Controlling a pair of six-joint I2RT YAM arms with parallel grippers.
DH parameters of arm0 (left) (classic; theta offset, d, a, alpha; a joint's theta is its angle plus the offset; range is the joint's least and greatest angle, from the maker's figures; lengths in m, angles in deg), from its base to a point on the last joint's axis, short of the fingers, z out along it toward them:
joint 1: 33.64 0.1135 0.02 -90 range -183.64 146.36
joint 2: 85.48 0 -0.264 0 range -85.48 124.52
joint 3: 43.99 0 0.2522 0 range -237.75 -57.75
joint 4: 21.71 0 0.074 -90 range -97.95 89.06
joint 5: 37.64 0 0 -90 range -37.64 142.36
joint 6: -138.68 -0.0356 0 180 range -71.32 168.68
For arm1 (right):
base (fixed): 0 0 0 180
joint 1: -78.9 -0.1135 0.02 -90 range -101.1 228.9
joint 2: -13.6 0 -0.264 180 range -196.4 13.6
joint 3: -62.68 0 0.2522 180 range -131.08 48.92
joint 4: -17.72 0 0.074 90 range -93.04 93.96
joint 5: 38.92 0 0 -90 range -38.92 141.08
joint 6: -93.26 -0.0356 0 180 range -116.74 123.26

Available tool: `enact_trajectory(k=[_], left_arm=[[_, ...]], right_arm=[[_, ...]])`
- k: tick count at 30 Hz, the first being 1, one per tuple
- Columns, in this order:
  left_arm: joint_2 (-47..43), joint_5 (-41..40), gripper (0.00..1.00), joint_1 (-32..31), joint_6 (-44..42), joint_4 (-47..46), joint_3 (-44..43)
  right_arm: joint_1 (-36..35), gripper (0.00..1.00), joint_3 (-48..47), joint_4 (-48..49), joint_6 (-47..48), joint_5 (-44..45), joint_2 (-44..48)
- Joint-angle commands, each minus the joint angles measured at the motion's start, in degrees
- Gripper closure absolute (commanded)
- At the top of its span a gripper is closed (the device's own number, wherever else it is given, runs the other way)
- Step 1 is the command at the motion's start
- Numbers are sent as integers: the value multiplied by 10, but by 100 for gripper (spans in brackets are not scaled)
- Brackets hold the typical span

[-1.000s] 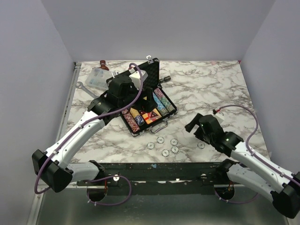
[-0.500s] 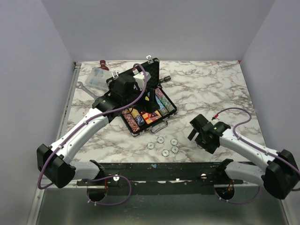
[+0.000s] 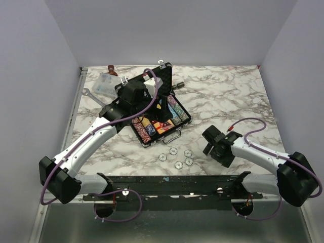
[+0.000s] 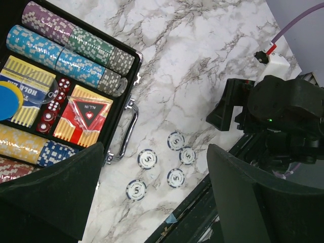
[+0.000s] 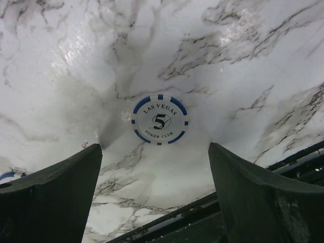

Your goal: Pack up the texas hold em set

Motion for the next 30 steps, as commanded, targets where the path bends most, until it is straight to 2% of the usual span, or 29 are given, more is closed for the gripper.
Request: enact_trajectory(k=[1, 8, 12, 24, 30], left_arm=[[-20, 22, 18, 1, 7, -14, 3], [-22, 23, 18, 1, 7, -13, 3], [-23, 20, 18, 1, 7, -13, 4], [-21, 24, 18, 1, 9, -14, 5], [-22, 25, 18, 1, 9, -14, 4]], right_arm=[[2, 13, -5, 14, -27, 67, -15], [2, 19, -23, 9, -11, 85, -76], [2, 28, -16, 32, 3, 69, -87], [5, 30, 26, 40, -29, 87, -23], [21, 30, 27, 32, -41, 86, -24]])
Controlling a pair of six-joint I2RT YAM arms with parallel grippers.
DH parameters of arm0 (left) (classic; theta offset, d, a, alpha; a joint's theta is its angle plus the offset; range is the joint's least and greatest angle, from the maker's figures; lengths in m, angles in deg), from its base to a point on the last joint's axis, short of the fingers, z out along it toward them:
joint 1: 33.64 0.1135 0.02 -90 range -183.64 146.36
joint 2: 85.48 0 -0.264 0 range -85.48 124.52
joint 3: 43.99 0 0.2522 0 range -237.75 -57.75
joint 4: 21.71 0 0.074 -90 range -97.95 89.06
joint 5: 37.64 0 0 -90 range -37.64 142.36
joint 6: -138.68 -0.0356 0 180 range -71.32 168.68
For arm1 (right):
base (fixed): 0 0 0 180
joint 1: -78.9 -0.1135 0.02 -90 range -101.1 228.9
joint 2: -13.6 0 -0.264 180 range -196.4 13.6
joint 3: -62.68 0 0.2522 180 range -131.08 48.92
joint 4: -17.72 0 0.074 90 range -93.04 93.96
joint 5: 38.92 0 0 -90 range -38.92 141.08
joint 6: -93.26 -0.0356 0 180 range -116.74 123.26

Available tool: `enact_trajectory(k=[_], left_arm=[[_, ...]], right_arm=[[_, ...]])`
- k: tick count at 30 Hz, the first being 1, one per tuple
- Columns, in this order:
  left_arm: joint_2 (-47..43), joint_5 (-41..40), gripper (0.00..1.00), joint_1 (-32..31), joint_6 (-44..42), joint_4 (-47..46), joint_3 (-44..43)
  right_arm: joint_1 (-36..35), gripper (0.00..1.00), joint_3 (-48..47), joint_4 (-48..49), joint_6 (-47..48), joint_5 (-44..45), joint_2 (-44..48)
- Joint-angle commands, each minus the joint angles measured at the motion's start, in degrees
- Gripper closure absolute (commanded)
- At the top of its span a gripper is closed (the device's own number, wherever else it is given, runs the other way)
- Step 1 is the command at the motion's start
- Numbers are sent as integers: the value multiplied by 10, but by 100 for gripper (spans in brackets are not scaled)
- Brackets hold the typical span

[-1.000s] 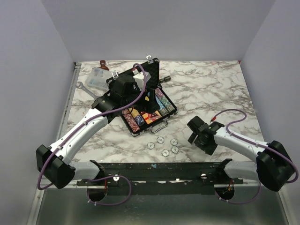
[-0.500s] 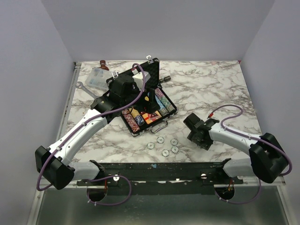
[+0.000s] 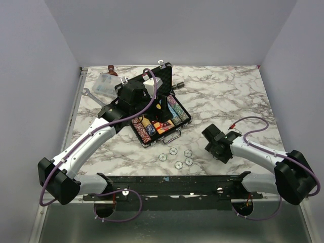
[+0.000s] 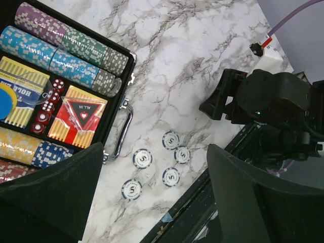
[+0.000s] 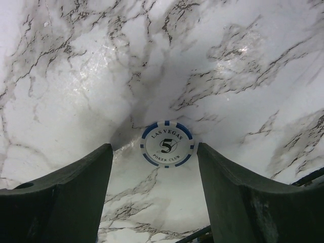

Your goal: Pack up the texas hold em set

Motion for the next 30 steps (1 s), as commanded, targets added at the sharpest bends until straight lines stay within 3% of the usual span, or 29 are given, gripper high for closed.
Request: enact_trajectory(k=[1, 4, 17, 25, 30], left_arm=[[-14, 14, 18, 1, 2, -13, 3], [-15, 14, 18, 1, 2, -14, 3], [-18, 14, 17, 1, 1, -13, 3], [-16, 12, 15, 1, 1, -13, 5], [-15, 9, 15, 1, 0, -14, 5]], right_arm=[[11, 30, 23, -14, -21, 25, -10], [12, 32, 25, -9, -22, 22, -18], [12, 63, 17, 16, 13, 7, -37], [11, 81, -12, 56, 114, -35, -30], [0, 84, -29, 79, 147, -66, -13]])
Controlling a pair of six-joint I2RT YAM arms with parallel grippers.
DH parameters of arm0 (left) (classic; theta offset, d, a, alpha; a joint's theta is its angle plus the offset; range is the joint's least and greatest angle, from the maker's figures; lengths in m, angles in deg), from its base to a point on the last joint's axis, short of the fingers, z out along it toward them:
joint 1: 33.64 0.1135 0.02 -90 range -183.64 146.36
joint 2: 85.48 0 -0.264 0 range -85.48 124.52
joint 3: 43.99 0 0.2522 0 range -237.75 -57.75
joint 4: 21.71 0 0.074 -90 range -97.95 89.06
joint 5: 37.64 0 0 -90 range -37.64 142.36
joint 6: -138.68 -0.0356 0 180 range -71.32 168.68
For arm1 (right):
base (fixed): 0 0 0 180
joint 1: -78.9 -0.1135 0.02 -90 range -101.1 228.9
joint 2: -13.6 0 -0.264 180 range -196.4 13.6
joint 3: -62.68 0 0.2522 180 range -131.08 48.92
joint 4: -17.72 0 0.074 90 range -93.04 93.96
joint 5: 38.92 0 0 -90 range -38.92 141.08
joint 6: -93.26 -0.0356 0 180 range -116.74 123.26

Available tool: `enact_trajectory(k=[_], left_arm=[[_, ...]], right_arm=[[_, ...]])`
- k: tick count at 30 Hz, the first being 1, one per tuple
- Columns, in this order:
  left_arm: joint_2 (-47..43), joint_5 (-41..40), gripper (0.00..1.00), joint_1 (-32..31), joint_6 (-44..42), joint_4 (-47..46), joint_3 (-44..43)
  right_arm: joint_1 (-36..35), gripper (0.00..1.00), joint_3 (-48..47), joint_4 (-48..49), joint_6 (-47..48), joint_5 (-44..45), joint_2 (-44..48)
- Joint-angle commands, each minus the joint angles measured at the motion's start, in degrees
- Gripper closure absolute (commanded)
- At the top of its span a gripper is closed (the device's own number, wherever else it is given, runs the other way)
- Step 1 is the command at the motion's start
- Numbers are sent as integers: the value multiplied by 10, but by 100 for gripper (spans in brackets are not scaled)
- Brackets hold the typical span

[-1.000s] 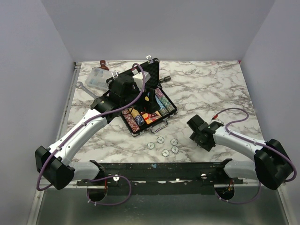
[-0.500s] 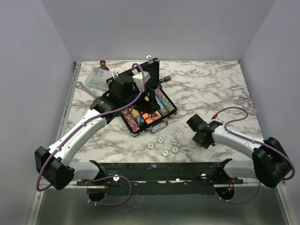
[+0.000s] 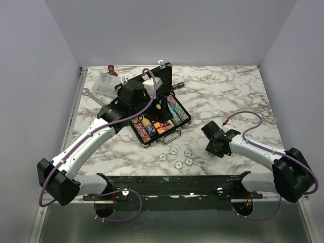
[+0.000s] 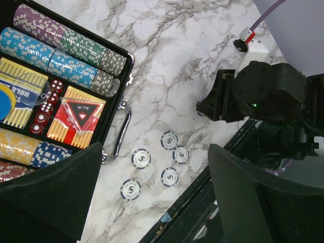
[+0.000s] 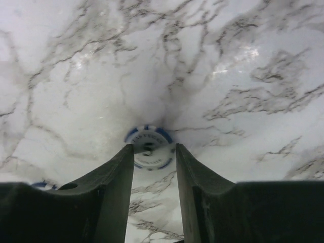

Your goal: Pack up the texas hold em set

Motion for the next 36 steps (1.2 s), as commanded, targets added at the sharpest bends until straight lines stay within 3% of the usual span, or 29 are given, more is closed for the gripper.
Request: enact_trajectory(k=[1, 12, 19, 26, 32, 36], left_arm=[[-10, 5, 15, 1, 0, -13, 4], [-6, -2, 7, 1, 0, -11, 4], [-10, -6, 5, 2, 0, -10, 5], [-17, -1, 2, 1, 2, -12, 4], [-21, 0, 2, -1, 1, -12, 5], [-22, 2, 2, -1, 1, -12, 4]], right_arm=[[-14, 84, -19, 45, 43, -53, 8], [-81, 83, -55, 80, 40, -82, -20], [-80, 38, -62, -5, 18, -8, -37], [-70, 16, -44, -10, 17, 11, -38], [-19, 19, -40, 22, 67, -24, -48], [-3, 28, -48, 24, 88, -66, -66]])
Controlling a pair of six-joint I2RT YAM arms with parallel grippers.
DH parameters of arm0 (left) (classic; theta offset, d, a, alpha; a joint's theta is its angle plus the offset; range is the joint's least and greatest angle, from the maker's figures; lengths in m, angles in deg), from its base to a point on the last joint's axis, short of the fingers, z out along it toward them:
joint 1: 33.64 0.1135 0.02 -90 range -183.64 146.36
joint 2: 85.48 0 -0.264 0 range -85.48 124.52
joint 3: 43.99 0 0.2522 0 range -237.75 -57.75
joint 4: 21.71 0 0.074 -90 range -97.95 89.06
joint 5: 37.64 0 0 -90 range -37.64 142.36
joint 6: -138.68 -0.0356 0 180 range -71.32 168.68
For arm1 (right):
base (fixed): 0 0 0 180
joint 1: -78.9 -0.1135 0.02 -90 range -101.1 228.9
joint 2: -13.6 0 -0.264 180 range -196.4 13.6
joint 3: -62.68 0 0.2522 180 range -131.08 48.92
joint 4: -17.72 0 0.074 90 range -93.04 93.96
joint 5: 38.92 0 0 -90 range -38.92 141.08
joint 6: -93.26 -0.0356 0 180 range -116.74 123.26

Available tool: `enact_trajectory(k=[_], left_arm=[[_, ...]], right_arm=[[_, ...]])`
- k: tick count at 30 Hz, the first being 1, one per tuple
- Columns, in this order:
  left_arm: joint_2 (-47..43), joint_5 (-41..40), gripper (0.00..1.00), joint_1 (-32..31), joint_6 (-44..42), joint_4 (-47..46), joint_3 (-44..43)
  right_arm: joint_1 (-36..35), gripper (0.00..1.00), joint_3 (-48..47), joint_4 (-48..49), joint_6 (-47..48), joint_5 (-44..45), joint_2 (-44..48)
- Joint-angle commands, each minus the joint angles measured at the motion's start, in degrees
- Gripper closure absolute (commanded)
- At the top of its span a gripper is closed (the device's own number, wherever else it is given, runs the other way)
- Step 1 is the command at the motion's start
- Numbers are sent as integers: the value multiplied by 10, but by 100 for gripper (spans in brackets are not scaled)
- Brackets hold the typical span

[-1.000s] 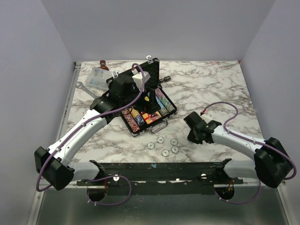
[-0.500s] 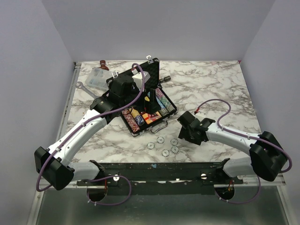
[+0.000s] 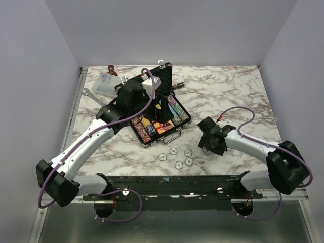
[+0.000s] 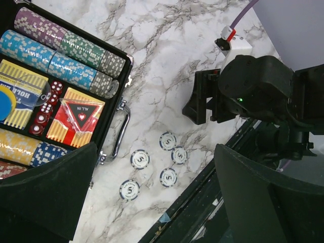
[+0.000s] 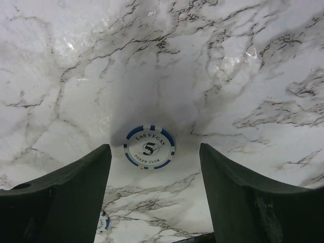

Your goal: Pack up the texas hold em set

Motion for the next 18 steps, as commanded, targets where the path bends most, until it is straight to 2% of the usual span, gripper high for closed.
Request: enact_trajectory(k=[1, 11, 18], left_arm=[[-15, 4, 2, -1, 1, -13, 5], [-14, 11, 2, -2, 3, -14, 4], [-17, 6, 2, -3, 0, -12, 4]], right_arm=[[11, 29, -1, 10, 35, -45, -25], [15, 31, -35, -8, 80, -83, -84], [35, 39, -46, 7, 111, -120, -132]])
